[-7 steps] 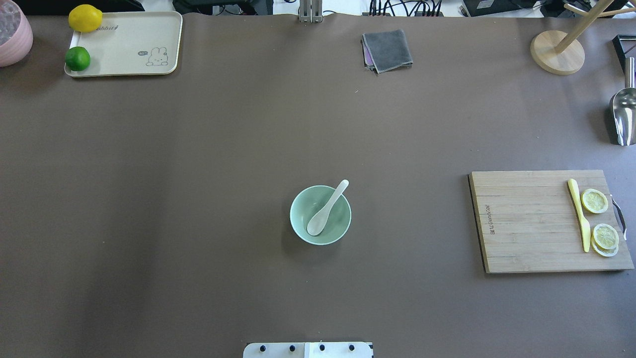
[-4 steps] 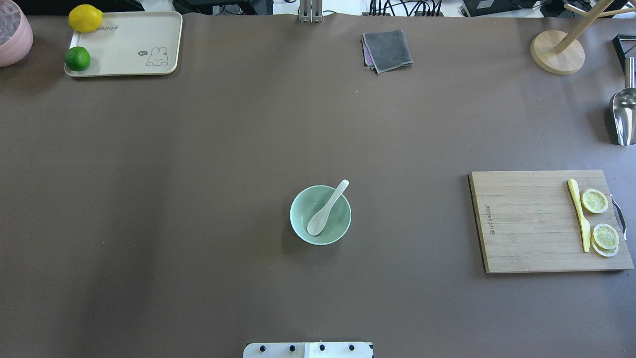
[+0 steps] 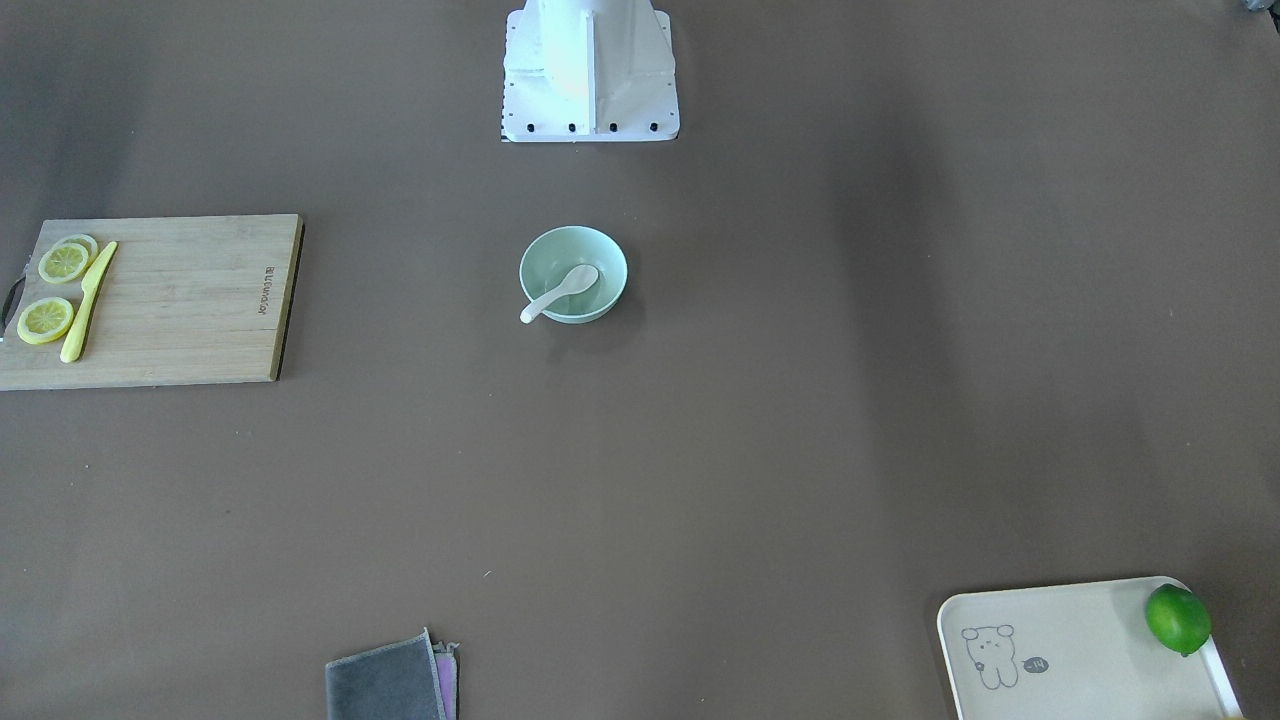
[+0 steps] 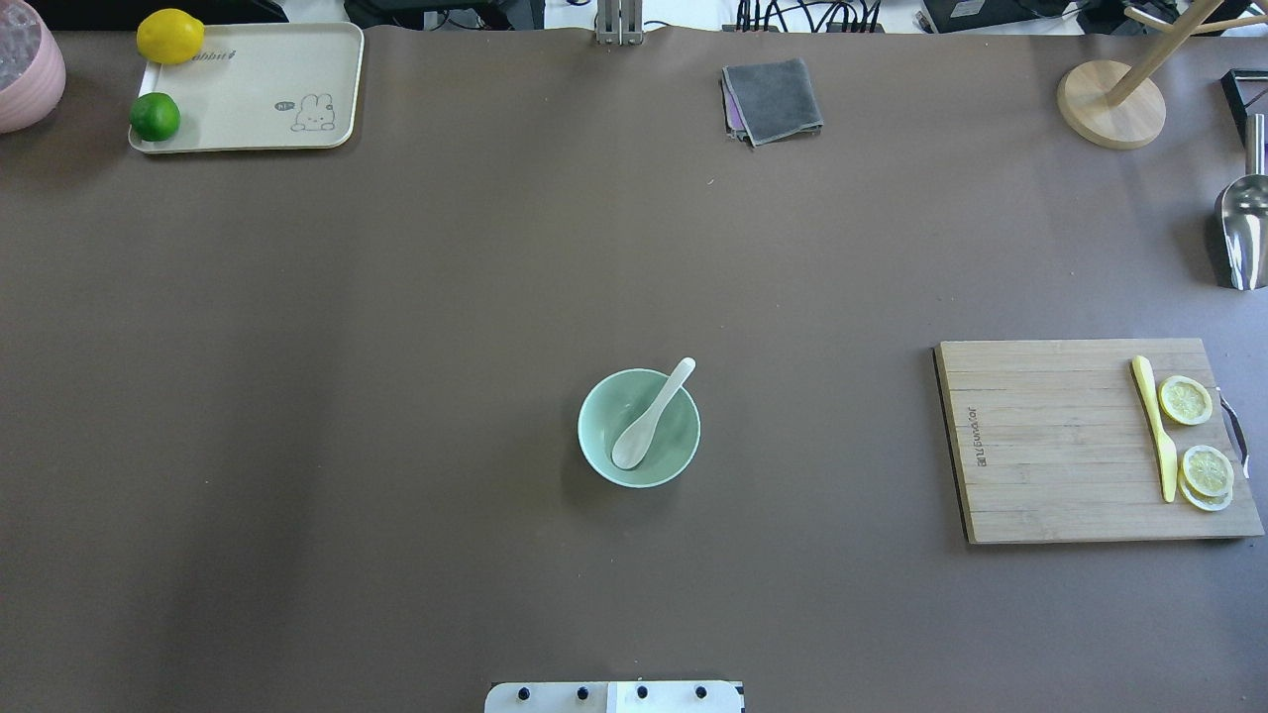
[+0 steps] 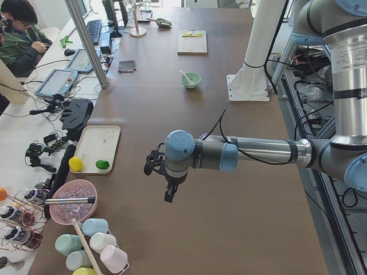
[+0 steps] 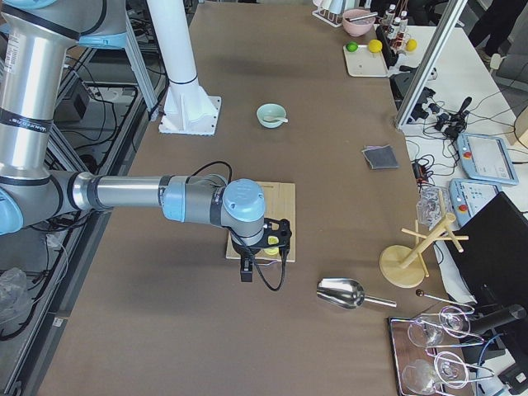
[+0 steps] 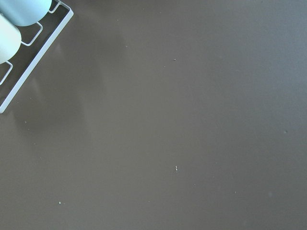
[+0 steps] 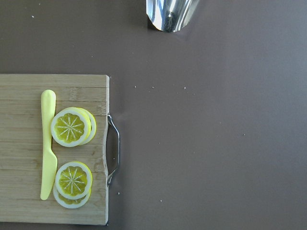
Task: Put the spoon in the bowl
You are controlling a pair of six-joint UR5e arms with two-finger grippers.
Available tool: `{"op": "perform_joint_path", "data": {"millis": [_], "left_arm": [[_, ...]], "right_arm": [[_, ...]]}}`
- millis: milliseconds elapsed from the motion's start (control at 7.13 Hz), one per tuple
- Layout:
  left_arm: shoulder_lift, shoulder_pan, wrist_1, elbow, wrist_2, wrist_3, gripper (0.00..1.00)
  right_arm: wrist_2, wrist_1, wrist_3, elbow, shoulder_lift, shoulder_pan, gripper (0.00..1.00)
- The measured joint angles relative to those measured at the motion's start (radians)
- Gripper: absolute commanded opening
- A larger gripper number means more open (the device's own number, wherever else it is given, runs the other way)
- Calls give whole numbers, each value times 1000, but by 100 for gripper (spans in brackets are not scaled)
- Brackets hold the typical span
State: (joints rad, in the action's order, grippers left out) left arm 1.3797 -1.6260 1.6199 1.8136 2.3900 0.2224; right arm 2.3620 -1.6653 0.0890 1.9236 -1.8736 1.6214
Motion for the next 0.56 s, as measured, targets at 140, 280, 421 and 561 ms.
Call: {"op": "perform_joint_path", "data": {"millis": [140,280,421,561], "left_arm": [[0,0,0,0,0,0,98],[-1,0,0,3,-2,0,98],[-1,0,0,10,-15,0,98],[-1,0,-1,18,-43,-1,98]], "right_arm": [[1,2,0,0,0,0,100],[3,2,0,0,-1,0,100],[8,2,0,0,-1,0,100],[13,2,0,0,-1,0,100]]}}
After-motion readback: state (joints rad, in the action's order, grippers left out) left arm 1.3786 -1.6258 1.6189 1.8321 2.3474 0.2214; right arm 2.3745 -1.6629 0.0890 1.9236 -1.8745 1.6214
